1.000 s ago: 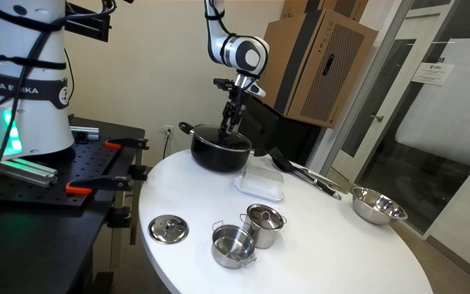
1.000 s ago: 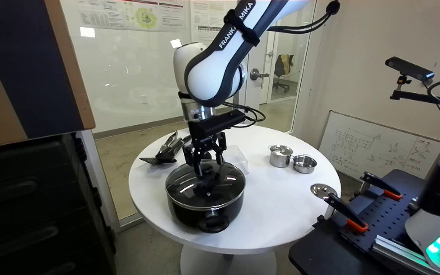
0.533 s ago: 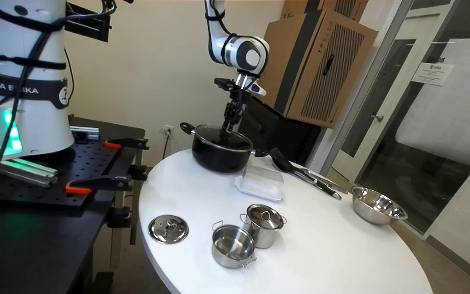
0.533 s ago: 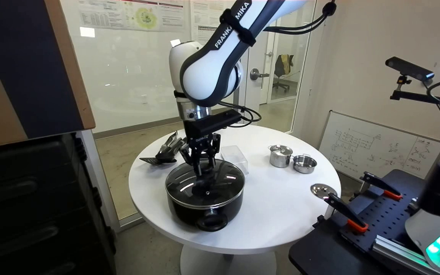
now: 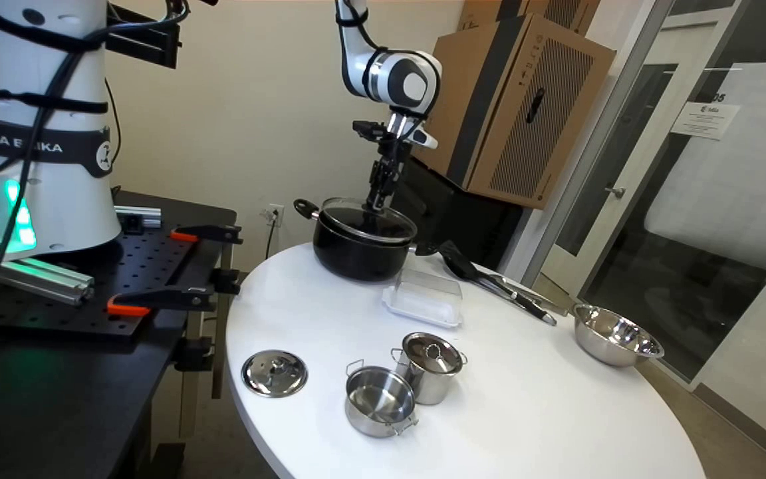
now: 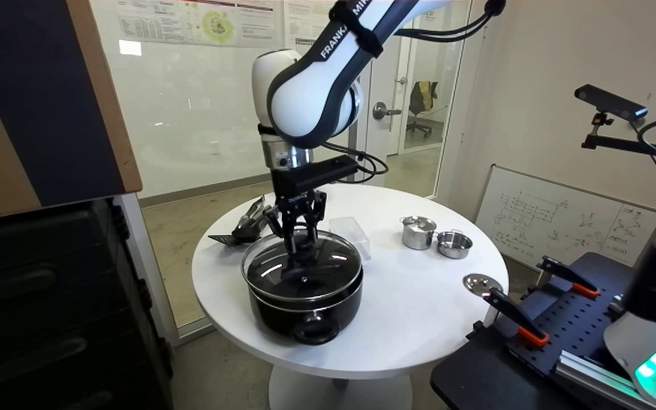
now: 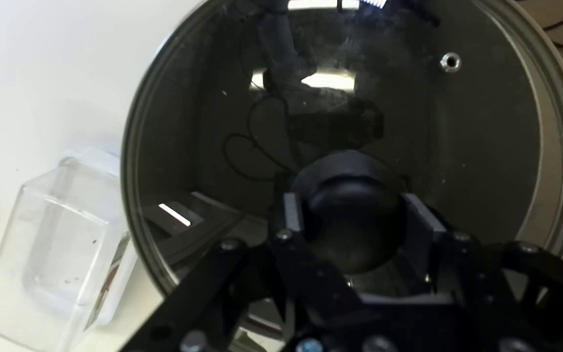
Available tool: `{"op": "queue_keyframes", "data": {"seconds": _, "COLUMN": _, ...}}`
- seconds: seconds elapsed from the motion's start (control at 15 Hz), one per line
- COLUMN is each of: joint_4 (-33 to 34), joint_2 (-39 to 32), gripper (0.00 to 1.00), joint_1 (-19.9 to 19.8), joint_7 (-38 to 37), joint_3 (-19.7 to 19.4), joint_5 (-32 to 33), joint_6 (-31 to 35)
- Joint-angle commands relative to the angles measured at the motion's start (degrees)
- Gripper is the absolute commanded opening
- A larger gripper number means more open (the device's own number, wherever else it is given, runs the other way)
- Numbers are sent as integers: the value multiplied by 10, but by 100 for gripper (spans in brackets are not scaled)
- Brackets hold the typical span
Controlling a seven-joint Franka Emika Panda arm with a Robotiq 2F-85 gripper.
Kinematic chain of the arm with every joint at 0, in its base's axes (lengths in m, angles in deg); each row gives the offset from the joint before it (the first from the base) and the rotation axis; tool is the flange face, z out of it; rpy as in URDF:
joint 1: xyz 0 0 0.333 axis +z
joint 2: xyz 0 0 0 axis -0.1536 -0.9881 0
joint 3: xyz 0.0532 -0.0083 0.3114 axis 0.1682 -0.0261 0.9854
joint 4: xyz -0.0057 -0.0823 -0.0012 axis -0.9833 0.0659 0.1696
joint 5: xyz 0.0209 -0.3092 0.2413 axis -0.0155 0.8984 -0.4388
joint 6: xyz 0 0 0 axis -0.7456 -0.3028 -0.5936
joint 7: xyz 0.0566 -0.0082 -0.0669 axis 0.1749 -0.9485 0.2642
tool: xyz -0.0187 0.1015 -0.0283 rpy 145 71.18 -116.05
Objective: Place the lid on the table
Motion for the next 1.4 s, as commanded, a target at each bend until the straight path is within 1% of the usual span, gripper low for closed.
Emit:
{"op": "queue_keyframes", "data": {"seconds": 0.0, "joint_4": -43, "joint_2": 79, "gripper": 25, "joint_1": -14, "joint_7": 2, "joint_3": 10, "joint_5": -15, "joint_6": -2}}
{"op": "queue_keyframes", "data": {"seconds": 0.2, "joint_4": -74, "joint_2": 122, "gripper": 25, "joint_1": -23, "joint_7": -2, "joint_3": 9, "joint_5": -12, "joint_6": -10}}
{"op": "queue_keyframes", "data": {"seconds": 0.33, "joint_4": -105, "joint_2": 148, "gripper": 25, "joint_1": -38, "joint_7": 4, "joint_3": 11, "joint_5": -17, "joint_6": -21}}
{"op": "queue_keyframes", "data": {"seconds": 0.6, "joint_4": -185, "joint_2": 199, "gripper": 25, "joint_1": -77, "joint_7": 32, "joint_3": 10, "joint_5": -30, "joint_6": -17}}
{"op": "queue_keyframes", "data": {"seconds": 0.8, "joint_4": -258, "joint_2": 243, "gripper": 25, "joint_1": -117, "joint_7": 59, "joint_3": -2, "joint_5": -31, "joint_6": -5}}
{"op": "queue_keyframes", "data": {"seconds": 0.93, "joint_4": -289, "joint_2": 265, "gripper": 25, "joint_1": -141, "joint_7": 71, "joint_3": -9, "joint_5": -27, "joint_6": -6}}
{"op": "queue_keyframes", "data": {"seconds": 1.0, "joint_4": -240, "joint_2": 211, "gripper": 25, "joint_1": -130, "joint_7": 47, "joint_3": 1, "joint_5": -15, "joint_6": -15}}
{"op": "queue_keyframes", "data": {"seconds": 1.07, "joint_4": -251, "joint_2": 217, "gripper": 50, "joint_1": -139, "joint_7": 51, "joint_3": -1, "joint_5": -14, "joint_6": -15}}
{"op": "queue_keyframes", "data": {"seconds": 1.33, "joint_4": -248, "joint_2": 207, "gripper": 50, "joint_1": -135, "joint_7": 49, "joint_3": 4, "joint_5": -14, "joint_6": -13}}
